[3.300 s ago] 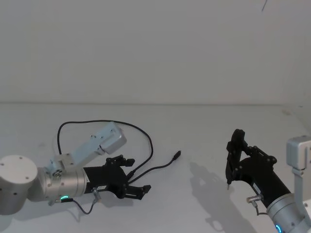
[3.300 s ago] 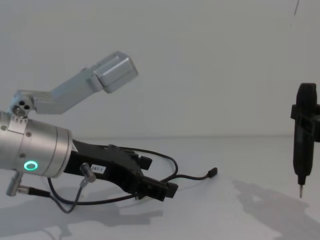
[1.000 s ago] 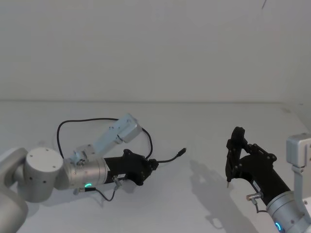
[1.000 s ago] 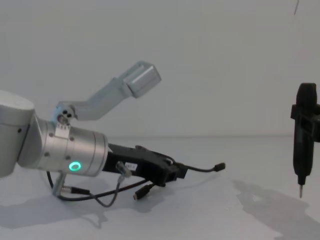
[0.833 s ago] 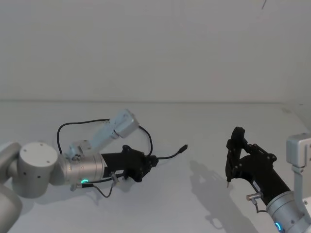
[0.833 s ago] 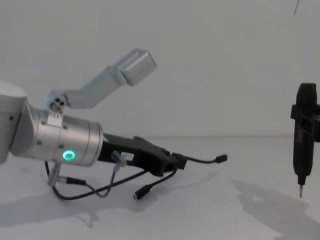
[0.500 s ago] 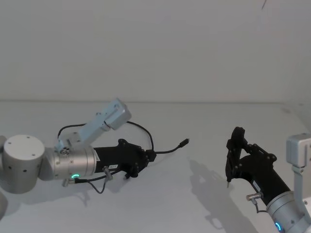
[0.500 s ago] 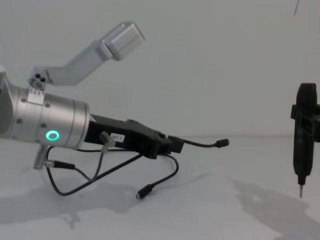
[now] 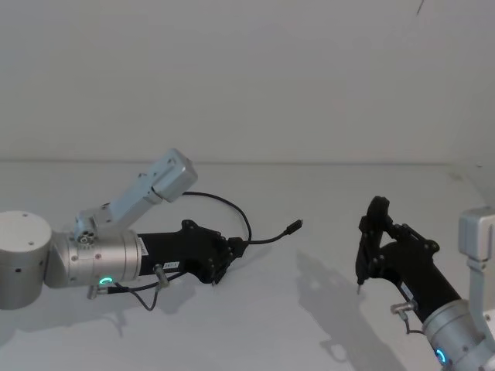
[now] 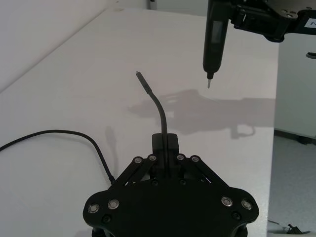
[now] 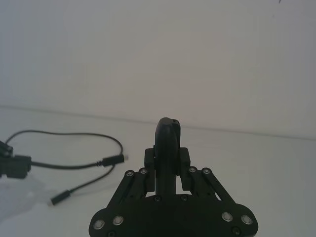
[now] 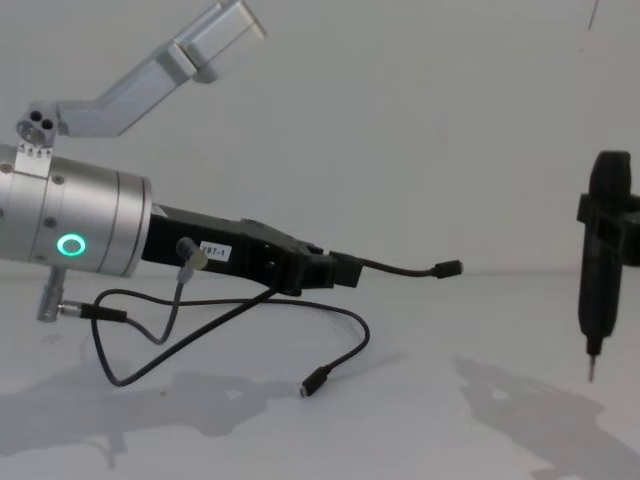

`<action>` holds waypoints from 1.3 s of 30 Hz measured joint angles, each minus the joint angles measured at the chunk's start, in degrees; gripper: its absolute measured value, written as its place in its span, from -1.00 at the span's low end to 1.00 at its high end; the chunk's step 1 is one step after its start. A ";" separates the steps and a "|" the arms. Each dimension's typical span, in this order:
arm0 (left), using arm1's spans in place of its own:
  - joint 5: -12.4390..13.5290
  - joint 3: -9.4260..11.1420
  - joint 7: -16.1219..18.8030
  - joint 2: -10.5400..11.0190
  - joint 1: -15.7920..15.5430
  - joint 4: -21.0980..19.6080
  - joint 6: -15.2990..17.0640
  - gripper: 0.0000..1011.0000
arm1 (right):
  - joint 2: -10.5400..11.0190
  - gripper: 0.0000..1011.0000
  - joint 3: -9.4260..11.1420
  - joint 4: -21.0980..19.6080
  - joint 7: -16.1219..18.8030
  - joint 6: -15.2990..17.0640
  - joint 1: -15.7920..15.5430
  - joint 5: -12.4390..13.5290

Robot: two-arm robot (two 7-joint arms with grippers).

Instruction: Pick up the data cable with the one hand.

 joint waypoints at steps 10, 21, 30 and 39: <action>-0.92 -0.45 -0.25 0.86 0.56 -1.71 0.84 -0.92 | -2.98 -0.45 -0.35 -2.11 0.12 1.46 1.46 2.02; -1.31 -0.63 -0.35 1.23 0.81 -2.44 1.19 -0.92 | -6.60 -0.45 -1.37 -1.89 0.05 1.14 3.65 2.99; -1.45 -0.69 -0.38 1.38 0.88 -2.71 1.34 -0.92 | -8.83 -0.45 -2.03 1.15 0.10 -0.98 5.72 2.56; -1.51 -0.73 -0.41 1.42 0.93 -2.83 1.39 -0.92 | -11.07 -0.45 -2.50 5.64 0.14 -3.62 8.34 1.42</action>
